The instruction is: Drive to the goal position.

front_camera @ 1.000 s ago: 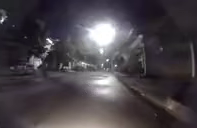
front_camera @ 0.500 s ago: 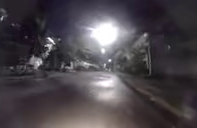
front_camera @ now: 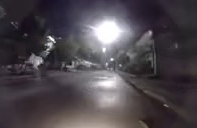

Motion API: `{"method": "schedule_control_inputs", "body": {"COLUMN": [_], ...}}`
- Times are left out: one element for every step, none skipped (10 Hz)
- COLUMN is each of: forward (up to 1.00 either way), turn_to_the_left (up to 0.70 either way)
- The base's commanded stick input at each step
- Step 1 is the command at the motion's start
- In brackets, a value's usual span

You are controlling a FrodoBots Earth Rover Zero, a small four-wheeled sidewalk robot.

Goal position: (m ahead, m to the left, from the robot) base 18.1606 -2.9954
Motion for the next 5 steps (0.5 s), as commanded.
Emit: {"method": "schedule_control_inputs", "body": {"forward": [0.0,0.0,0.0,0.0,0.0], "turn_to_the_left": [0.0,0.0,0.0,0.0,0.0]}}
